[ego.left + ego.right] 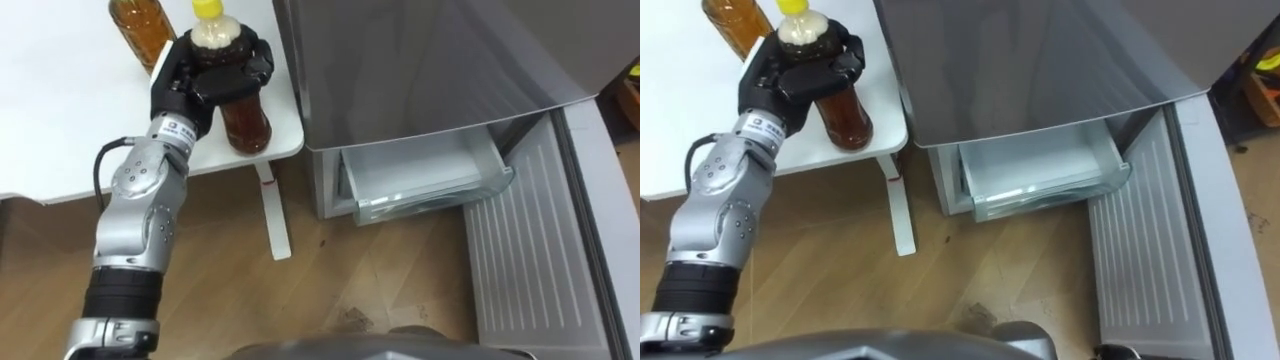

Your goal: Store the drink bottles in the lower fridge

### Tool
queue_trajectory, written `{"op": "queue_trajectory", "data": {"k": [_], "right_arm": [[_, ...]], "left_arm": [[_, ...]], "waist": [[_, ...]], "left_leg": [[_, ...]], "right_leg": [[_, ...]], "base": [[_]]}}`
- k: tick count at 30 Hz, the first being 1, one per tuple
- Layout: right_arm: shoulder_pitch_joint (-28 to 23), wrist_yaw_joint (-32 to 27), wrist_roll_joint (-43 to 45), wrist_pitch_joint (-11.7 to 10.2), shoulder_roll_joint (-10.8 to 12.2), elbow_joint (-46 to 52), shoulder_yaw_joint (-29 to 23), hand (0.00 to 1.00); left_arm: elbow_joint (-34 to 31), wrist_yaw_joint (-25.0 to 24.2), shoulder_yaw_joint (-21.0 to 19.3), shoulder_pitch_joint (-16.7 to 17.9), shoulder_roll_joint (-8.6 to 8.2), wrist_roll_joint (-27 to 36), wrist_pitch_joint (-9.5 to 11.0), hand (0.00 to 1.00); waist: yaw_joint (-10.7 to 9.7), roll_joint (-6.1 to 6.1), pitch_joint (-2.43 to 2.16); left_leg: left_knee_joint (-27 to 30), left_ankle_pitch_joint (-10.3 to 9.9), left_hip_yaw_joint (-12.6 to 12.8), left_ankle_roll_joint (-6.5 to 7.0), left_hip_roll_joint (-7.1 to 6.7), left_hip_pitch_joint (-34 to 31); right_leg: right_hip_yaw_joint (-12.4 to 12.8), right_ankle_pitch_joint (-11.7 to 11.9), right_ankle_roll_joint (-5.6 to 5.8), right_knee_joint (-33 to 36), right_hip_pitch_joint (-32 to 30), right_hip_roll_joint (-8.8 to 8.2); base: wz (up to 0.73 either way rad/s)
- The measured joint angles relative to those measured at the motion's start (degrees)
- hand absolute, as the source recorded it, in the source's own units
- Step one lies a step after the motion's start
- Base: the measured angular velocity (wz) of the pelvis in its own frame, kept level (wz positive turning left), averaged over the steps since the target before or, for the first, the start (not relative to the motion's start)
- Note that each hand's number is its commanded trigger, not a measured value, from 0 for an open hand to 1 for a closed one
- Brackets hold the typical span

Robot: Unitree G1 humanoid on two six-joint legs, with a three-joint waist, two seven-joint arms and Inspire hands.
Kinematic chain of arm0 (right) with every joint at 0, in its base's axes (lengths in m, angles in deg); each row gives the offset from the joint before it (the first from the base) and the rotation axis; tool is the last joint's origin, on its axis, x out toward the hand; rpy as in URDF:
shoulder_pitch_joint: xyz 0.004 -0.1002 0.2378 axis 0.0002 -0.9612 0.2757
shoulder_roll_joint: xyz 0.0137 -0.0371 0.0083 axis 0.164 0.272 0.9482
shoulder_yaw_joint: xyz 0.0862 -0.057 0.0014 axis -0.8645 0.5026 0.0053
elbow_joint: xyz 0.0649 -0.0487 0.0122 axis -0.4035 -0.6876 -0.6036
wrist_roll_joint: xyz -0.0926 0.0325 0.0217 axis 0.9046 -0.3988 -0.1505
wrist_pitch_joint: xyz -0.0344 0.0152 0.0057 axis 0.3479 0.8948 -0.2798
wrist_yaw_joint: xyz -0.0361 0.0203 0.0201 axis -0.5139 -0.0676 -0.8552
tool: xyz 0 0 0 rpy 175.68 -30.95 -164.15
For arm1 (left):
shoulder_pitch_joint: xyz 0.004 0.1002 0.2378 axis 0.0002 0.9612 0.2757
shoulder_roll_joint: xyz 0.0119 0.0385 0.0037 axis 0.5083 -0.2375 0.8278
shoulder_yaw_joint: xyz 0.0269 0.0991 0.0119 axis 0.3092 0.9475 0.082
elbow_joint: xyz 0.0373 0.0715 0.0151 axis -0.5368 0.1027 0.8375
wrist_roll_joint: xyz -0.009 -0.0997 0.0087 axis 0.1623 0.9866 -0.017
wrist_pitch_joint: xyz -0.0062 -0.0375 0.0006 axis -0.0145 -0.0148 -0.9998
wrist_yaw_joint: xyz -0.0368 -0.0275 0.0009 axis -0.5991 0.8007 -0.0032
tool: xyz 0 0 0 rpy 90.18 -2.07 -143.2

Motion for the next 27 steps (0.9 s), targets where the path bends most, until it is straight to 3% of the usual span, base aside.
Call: {"op": "queue_trajectory", "data": {"k": [6,9,13,17,27], "right_arm": [[-0.56,-1.46,-0.41,-0.70,0.18,3.86,1.21,0.00],[-0.52,-2.03,-0.47,-0.84,0.26,4.42,1.93,0.00],[-0.45,-2.59,-0.11,-0.88,0.20,4.78,2.29,0.00],[1.05,-3.80,-0.20,-1.26,-0.43,4.94,5.12,0.00],[2.80,-4.91,-0.62,-2.07,-0.44,8.63,10.03,0.00]], "left_arm": [[-3.70,0.47,1.60,0.46,-0.15,0.27,0.03,1.00],[-3.78,0.29,1.71,1.51,-1.21,2.30,0.03,1.00],[-4.13,0.19,2.23,3.55,-2.69,2.43,0.12,1.00],[-4.14,-0.40,4.21,6.03,-2.54,2.66,0.25,1.00],[-4.15,-3.60,8.96,9.43,-2.13,8.00,0.30,1.00]], "waist": [[1.65,0.23,-0.03],[2.70,0.32,-0.04],[3.90,0.64,0.06],[4.95,1.20,-0.02],[6.90,-0.39,0.19]], "left_leg": [[0.60,0.00,-1.01,0.00,0.07,-0.42],[0.70,0.00,-1.22,-0.01,0.06,-0.36],[0.92,0.00,-2.25,-0.02,0.05,-0.42],[0.76,0.04,-2.42,-0.07,0.11,-0.73],[1.64,0.08,-2.80,-0.09,0.06,-2.54]], "right_leg": [[-1.05,0.01,-0.01,0.01,0.34,0.01],[-1.15,0.03,-0.05,0.05,0.56,0.01],[-2.45,0.05,-0.08,0.05,1.09,-0.03],[-2.91,0.07,-0.12,0.12,1.10,-0.05],[-4.15,0.04,-0.16,-0.07,0.12,-0.24]], "base": [[0.08],[0.02],[0.14],[0.04],[0.06]]}}
